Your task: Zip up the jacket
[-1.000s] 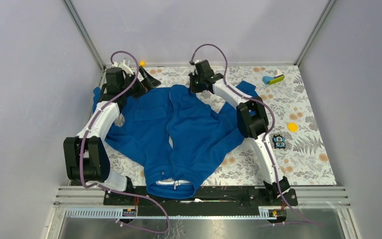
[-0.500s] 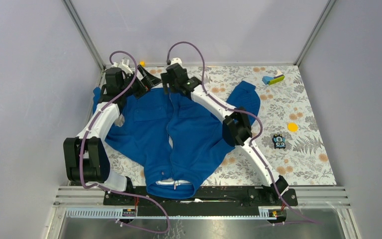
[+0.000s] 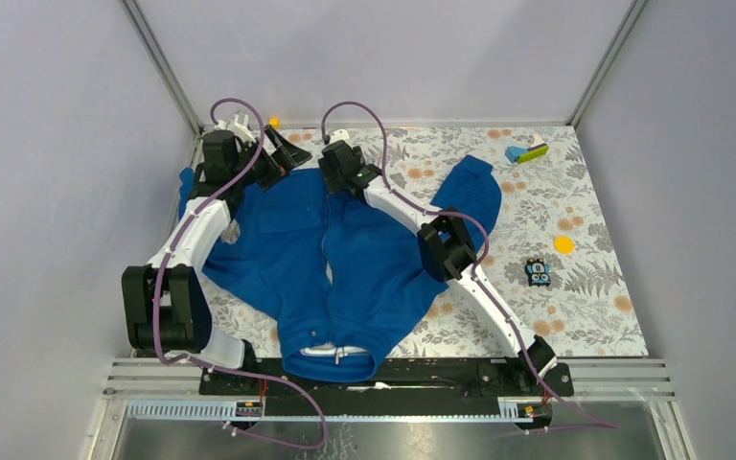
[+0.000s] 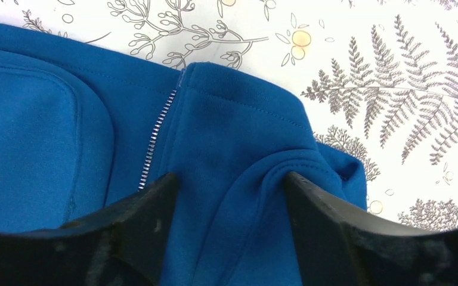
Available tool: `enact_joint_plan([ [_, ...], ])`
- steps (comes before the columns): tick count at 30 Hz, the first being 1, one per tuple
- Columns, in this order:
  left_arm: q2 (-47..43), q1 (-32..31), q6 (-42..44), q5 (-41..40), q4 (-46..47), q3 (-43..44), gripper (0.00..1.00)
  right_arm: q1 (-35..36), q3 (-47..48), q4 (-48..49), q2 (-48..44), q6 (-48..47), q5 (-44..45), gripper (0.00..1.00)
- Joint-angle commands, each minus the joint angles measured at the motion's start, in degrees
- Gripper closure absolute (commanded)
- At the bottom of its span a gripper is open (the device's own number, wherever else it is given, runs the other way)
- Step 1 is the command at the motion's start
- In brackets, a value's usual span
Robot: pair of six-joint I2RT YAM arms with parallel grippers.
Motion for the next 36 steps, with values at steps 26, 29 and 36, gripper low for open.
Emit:
enact_joint_plan([
  [26,7.6,-2.6,6.1,1.0,2.8,2.8,0.02,-15.0,-41.7,35.7,-24.9,7.5,-47.2,0.97],
  [29,11.2,-4.7,8.9,-2.1,-1.3,6.2,0.08,-15.6,-39.8,32.3,-23.5,4.9,-48.5,0.99],
  [36,21.1,-8.2,5.6,-11.9,-4.6,17.1,0.17,-16.7,-34.2,22.2,-20.0,4.6,-40.7,1.0],
])
